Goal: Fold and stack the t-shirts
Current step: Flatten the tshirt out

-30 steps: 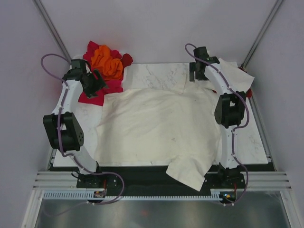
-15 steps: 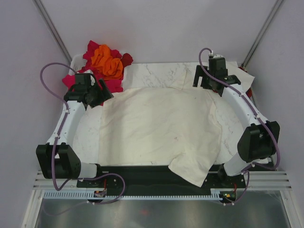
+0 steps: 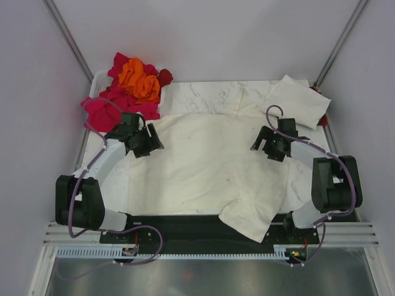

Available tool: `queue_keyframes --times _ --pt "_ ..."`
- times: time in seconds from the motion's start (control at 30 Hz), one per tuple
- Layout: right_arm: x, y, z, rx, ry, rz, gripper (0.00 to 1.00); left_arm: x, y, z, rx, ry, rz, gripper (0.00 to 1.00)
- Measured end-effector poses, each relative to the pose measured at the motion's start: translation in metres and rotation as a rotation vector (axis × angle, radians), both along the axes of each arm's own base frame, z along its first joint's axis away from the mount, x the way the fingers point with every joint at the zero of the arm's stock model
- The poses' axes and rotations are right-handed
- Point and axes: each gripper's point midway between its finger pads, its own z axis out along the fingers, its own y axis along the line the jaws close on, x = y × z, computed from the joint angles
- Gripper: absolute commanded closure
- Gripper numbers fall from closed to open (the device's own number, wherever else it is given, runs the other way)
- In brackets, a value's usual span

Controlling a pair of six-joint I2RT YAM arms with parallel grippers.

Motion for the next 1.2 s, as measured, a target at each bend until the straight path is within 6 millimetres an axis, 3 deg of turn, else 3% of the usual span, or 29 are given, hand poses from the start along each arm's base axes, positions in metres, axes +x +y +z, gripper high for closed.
queue_keyframes --times 0.2,0.4,0.5,0.67,0.77,0.83,0.9,0.97,1.2 --pt "-0.007 -0.054 0.000 0.020 -0.025 -0.210 0.02 -0.011 -0.005 -0.009 -0.005 0.031 -0.014 0.26" --pt "-0.015 -0.054 0.001 0.009 0.002 -0.204 0.03 -0.017 -0.009 0.035 -0.041 -0.100 -0.041 0.26" --pt "-0.012 -0.044 0.014 0.000 0.015 -0.157 0.03 -0.026 -0.007 0.065 -0.047 -0.194 -0.057 0.26" --pt "0.032 0.003 0.084 0.010 -0.149 -0.018 0.08 -0.053 -0.003 0.105 -0.042 -0.326 -0.089 0.24" --pt "0.070 0.026 0.129 0.028 -0.269 0.035 0.28 -0.070 0.003 0.115 -0.022 -0.388 -0.096 0.24" --pt "0.098 0.032 0.141 0.032 -0.303 0.040 0.36 -0.080 0.007 0.115 -0.014 -0.407 -0.088 0.26" --pt "0.126 0.034 0.139 0.033 -0.317 0.031 0.42 -0.089 0.008 0.113 -0.015 -0.415 -0.086 0.26" --pt "0.147 0.036 0.122 0.030 -0.289 0.025 0.43 -0.096 0.011 0.107 -0.014 -0.420 -0.074 0.26" --pt "0.187 0.037 0.055 -0.005 -0.165 -0.001 0.42 -0.104 0.017 0.099 0.006 -0.415 -0.042 0.28"
